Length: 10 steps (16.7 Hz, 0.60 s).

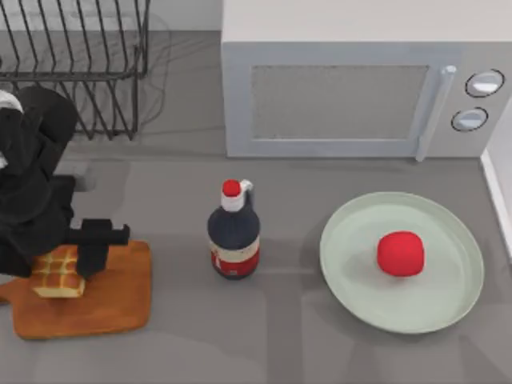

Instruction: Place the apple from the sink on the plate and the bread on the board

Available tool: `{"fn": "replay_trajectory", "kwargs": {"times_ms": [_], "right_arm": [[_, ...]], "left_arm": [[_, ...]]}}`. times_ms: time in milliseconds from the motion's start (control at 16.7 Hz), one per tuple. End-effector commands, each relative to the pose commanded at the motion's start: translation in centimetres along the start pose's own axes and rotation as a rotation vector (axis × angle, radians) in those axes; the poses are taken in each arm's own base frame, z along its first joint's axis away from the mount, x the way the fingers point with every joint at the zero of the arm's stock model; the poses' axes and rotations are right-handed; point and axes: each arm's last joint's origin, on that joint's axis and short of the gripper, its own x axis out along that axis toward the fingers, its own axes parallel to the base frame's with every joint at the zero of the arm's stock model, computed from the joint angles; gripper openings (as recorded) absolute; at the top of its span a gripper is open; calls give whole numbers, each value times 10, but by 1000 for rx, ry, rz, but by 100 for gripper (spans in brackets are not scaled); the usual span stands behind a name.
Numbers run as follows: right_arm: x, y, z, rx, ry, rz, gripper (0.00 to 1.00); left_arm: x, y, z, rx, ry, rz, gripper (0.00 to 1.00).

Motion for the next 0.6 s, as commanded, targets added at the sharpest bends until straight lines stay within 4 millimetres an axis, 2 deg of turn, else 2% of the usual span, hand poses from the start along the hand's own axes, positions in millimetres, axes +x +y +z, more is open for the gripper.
{"fn": "replay_trajectory", "kwargs": {"times_ms": [420, 600], "right_arm": [[0, 0, 0, 0, 0, 0, 100], [0, 0, 0, 0, 0, 0, 100]], "left_arm": [[0, 0, 0, 0, 0, 0, 98], [0, 0, 0, 0, 0, 0, 100]]}}
